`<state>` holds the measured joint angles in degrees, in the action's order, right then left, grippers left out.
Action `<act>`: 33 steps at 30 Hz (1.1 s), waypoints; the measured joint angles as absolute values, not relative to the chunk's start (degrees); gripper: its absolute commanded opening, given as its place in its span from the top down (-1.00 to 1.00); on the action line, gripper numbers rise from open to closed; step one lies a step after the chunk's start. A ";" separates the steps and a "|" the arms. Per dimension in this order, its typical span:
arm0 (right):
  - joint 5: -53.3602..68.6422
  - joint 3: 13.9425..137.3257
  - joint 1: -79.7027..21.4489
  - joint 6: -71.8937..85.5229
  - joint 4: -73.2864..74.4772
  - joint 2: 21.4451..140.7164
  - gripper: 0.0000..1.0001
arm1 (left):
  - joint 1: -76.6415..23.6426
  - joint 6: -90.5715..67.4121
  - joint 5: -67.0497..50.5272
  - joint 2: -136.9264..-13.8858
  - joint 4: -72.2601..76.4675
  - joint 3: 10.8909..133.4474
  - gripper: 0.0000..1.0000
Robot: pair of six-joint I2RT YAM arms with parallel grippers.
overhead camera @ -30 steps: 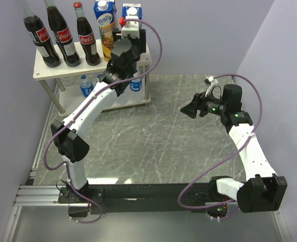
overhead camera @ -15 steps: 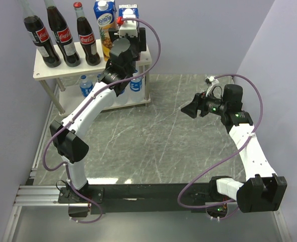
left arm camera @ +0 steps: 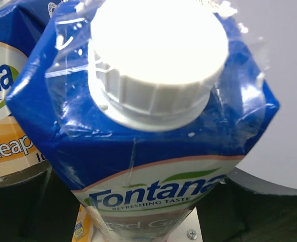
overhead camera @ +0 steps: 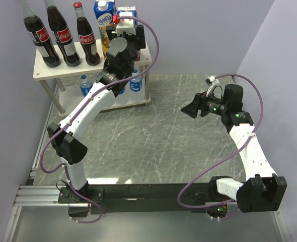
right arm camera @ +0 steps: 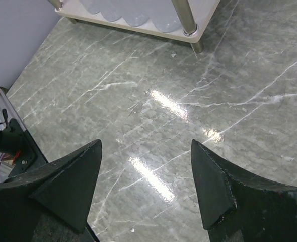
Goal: Place and organize the beverage onto the shelf
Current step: Place the drink on the shelf.
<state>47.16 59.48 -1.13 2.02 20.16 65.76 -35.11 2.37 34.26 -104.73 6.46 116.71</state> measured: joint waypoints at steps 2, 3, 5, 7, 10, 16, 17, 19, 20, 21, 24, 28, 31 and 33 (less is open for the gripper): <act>47.24 59.48 -1.06 2.02 20.16 65.76 -0.55 | -35.11 2.37 34.26 -104.73 6.20 116.90 -0.46; 47.29 59.48 -1.02 2.02 20.16 65.76 -0.55 | -35.11 2.42 34.26 -104.73 5.93 117.08 -0.43; 47.42 59.48 -0.95 2.02 20.16 65.76 -0.55 | -35.11 2.35 34.20 -104.84 5.34 117.49 -0.36; 47.53 59.48 -0.86 2.02 20.16 65.76 -0.56 | -35.11 2.39 34.13 -105.14 4.60 118.24 -0.33; 47.68 59.46 -0.82 2.00 20.16 65.76 -0.55 | -35.11 2.72 34.20 -106.32 3.29 120.20 -0.31; 47.77 59.46 -0.71 2.02 20.16 65.76 -0.55 | -35.07 3.25 34.20 -108.64 1.98 123.63 -0.33; 47.83 59.46 -0.71 2.00 20.16 65.76 -0.55 | -35.05 3.29 34.15 -108.86 1.96 123.87 -0.37; 47.92 59.46 -0.71 2.00 20.16 65.76 -0.55 | -34.94 3.36 34.17 -109.12 1.96 124.14 -0.38; 47.97 59.46 -0.71 2.02 20.16 65.76 -0.56 | -34.89 3.36 34.17 -109.23 2.00 124.27 -0.40; 48.01 59.46 -0.71 2.02 20.16 65.76 -0.56 | -34.83 3.36 34.17 -109.38 1.93 124.49 -0.41; 48.14 59.46 -0.71 2.02 20.14 65.76 -0.55 | -34.65 3.27 34.00 -109.54 2.04 124.64 -0.52; 48.16 59.46 -0.71 2.00 20.16 65.76 -0.55 | -34.52 3.20 33.89 -109.69 2.11 124.75 -0.63; 48.18 59.46 -0.71 2.02 20.16 65.76 -0.55 | -34.46 3.27 33.76 -109.75 2.81 124.90 -0.70; 48.23 59.46 -0.71 2.00 20.14 65.76 -0.55 | -34.37 3.31 33.34 -109.80 3.92 125.75 -0.72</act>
